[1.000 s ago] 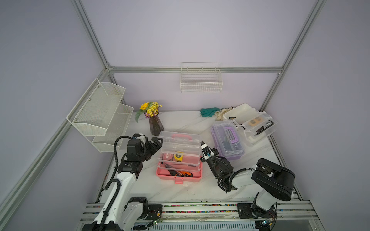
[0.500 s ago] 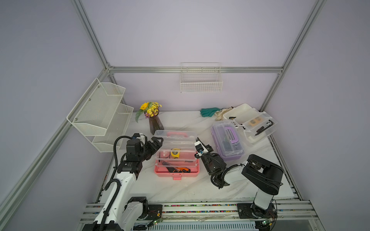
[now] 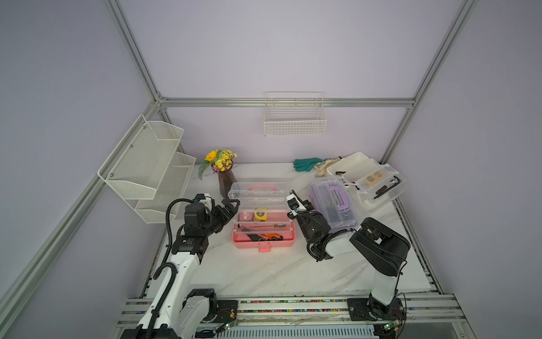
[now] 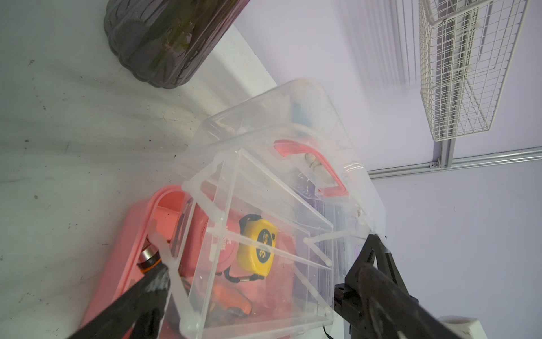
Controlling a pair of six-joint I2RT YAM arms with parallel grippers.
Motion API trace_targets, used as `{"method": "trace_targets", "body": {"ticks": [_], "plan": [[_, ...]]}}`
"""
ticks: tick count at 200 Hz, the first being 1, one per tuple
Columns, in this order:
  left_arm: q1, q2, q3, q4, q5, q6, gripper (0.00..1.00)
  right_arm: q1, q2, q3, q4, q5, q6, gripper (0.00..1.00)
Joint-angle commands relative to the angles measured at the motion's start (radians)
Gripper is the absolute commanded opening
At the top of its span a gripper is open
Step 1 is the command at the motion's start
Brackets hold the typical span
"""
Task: Close toolboxes
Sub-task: Close the toolbox lid.
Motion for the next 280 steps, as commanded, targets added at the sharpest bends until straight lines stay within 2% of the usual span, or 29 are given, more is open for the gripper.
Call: {"method": "trace_targets", "body": {"ticks": [1,40,64,92,114,131,174,206,226,233,243,245,248,250,280], "plan": [[0.006,-0.019,0.002,0.039,0.030,-0.007,1.00,-0.013,-0.026,-0.027,-0.010,0.000,-0.071,0.00],[0.006,-0.015,0.034,0.041,0.007,0.006,1.00,-0.001,-0.102,-0.100,-0.076,-0.009,0.019,0.00],[0.006,0.025,0.045,0.095,0.000,-0.023,1.00,0.032,-0.112,-0.127,-0.073,0.001,-0.004,0.00],[0.006,0.073,0.055,0.168,0.027,-0.060,1.00,0.083,-0.101,-0.159,-0.045,0.047,-0.036,0.07],[0.006,0.085,0.054,0.182,0.027,-0.065,1.00,0.106,-0.103,-0.194,-0.010,0.089,-0.015,0.20],[0.006,0.081,0.045,0.189,0.021,-0.066,1.00,0.124,-0.110,-0.208,-0.015,0.109,0.002,0.24],[0.006,0.071,0.030,0.189,0.015,-0.066,1.00,0.173,-0.144,-0.228,-0.041,0.161,0.044,0.41],[0.006,0.071,0.025,0.191,0.015,-0.066,1.00,0.195,-0.236,-0.245,-0.192,0.182,0.151,0.48],[0.006,0.072,0.022,0.191,0.018,-0.066,1.00,0.205,-0.339,-0.261,-0.350,0.176,0.279,0.55],[0.006,0.073,0.019,0.193,0.017,-0.066,1.00,0.206,-0.377,-0.267,-0.412,0.161,0.335,0.60],[0.006,0.074,0.016,0.197,0.018,-0.067,1.00,0.207,-0.430,-0.273,-0.505,0.134,0.406,0.72],[0.006,0.075,0.015,0.198,0.019,-0.069,1.00,0.207,-0.437,-0.273,-0.520,0.131,0.420,0.78],[0.006,0.076,0.014,0.199,0.019,-0.069,1.00,0.207,-0.450,-0.275,-0.539,0.123,0.433,0.92],[0.006,0.076,0.013,0.200,0.019,-0.070,1.00,0.208,-0.457,-0.274,-0.552,0.120,0.444,0.96],[0.007,0.084,-0.001,0.227,0.027,-0.087,1.00,0.217,-0.496,-0.282,-0.674,0.075,0.499,0.97]]}}
